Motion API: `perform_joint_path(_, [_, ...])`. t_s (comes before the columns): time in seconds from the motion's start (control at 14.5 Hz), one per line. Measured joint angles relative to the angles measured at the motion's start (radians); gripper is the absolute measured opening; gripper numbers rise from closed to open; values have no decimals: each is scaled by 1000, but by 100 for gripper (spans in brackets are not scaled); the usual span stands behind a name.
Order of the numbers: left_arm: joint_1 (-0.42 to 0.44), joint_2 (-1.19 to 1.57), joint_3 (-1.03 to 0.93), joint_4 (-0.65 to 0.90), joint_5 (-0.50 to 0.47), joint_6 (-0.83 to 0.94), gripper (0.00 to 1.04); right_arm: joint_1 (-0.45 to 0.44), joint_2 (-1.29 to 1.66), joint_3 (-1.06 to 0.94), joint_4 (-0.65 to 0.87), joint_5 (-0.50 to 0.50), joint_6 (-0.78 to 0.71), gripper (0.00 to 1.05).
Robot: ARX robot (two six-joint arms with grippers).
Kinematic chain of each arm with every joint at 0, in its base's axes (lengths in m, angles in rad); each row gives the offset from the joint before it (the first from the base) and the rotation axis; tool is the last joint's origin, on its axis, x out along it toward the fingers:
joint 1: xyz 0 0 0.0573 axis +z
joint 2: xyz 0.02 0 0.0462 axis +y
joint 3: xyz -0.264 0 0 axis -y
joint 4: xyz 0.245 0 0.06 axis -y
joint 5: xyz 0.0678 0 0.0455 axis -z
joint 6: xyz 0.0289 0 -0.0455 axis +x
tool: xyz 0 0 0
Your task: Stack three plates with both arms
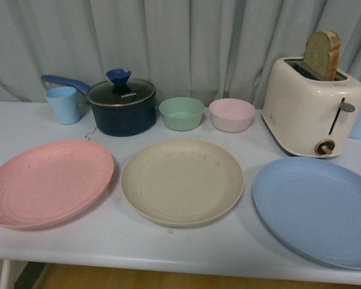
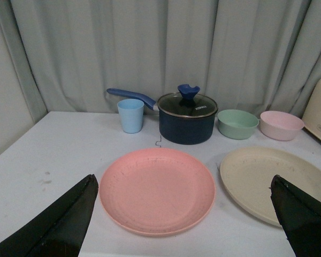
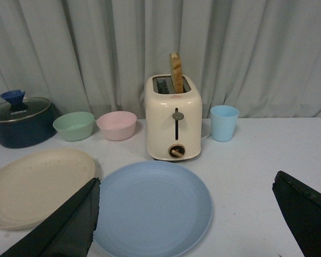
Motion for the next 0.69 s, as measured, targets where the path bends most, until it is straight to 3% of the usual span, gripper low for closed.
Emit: perform_joint_path(0.69, [0, 0, 0, 0, 0, 0, 98, 0, 0, 0, 0, 0, 0, 98])
